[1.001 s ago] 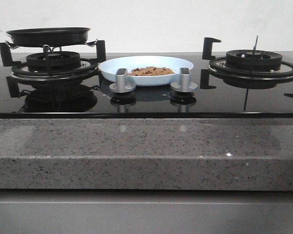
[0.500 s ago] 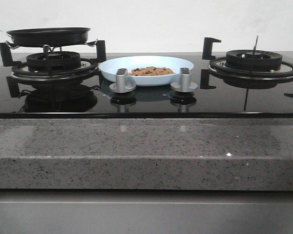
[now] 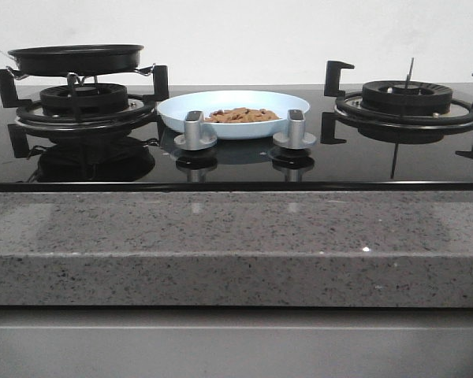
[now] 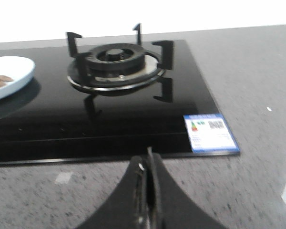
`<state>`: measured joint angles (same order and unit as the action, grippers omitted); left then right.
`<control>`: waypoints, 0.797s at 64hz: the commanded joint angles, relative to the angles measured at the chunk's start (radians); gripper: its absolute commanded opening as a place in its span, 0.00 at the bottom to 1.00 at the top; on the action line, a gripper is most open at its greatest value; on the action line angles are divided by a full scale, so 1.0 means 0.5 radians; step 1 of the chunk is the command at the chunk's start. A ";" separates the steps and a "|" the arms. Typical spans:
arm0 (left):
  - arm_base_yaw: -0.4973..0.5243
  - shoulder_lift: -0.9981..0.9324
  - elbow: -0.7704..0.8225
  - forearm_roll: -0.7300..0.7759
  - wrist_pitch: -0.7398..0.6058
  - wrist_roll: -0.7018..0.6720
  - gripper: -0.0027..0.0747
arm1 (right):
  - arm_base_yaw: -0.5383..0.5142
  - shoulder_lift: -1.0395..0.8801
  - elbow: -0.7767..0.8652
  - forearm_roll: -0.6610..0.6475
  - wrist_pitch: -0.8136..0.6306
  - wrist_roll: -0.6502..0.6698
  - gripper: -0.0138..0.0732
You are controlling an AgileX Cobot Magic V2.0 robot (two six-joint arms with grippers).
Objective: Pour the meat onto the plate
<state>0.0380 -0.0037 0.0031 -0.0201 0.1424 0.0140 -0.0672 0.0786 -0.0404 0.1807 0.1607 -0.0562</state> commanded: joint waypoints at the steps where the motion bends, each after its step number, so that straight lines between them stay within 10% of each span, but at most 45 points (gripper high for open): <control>1: 0.005 -0.034 0.011 -0.012 -0.174 -0.015 0.01 | -0.025 -0.141 0.072 -0.033 -0.178 0.023 0.09; 51: 0.005 -0.034 0.011 -0.012 -0.174 -0.015 0.01 | -0.023 -0.210 0.124 -0.043 -0.077 0.023 0.09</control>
